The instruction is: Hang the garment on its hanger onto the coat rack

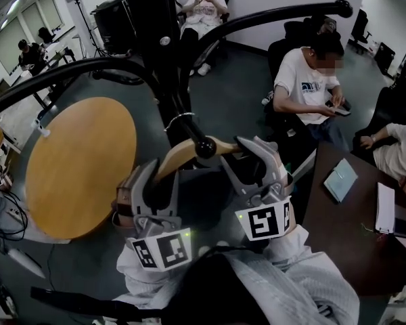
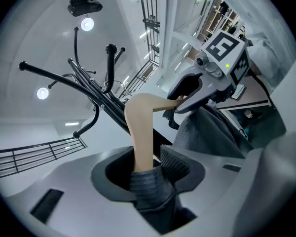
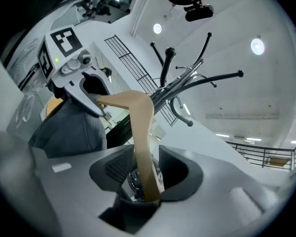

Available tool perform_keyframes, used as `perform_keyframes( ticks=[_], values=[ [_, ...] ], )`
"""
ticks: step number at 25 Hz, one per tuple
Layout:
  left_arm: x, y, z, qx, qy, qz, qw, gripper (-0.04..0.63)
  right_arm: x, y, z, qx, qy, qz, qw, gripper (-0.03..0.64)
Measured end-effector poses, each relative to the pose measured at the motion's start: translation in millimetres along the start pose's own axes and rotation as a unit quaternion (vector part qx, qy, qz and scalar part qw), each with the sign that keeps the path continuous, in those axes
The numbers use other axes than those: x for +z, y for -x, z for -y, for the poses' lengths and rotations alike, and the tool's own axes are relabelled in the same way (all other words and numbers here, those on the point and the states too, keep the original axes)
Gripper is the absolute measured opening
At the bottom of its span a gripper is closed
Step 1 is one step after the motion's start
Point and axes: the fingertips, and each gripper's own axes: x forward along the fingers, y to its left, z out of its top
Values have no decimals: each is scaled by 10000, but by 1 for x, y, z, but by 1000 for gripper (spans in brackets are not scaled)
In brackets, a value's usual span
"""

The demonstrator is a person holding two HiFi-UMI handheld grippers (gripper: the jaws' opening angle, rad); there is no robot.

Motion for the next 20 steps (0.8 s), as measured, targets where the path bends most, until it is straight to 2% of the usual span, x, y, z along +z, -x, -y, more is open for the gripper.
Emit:
perform_keyframes(
  ticks=[3, 6, 8, 9, 12, 14, 17, 18, 20],
  values=[
    [1, 9, 0, -78, 24, 138, 9999, 174, 5, 10, -2, 257, 19, 146, 9996, 154],
    [12, 23, -11, 6, 70, 381, 9992, 179, 7, 20, -2, 317, -52, 179, 9993, 164],
    [21, 34, -20, 119, 293, 637, 9975, 179, 10, 27, 3, 223, -362, 237, 9988, 164],
    [26, 39, -25, 222, 528, 796, 9952, 179, 11, 30, 6, 137, -586, 265, 9978, 164],
    [36, 51, -41, 628, 1532, 1246, 9783, 179, 11, 39, 17, -285, -1285, 287, 9909, 157],
    [44, 55, -45, 784, 2057, 1480, 9642, 178, 8, 43, 22, -554, -1584, 205, 9856, 87],
    [59, 53, -35, 702, 2435, 1648, 9532, 175, 3, 48, 22, -715, -1927, 62, 9786, 3],
    [64, 51, -29, 615, 2520, 1685, 9510, 160, 2, 50, 21, -717, -2043, 31, 9763, 3],
    [72, 46, -15, 419, 2661, 1748, 9470, 68, 0, 55, 20, -748, -2235, 26, 9718, 2]
  ],
)
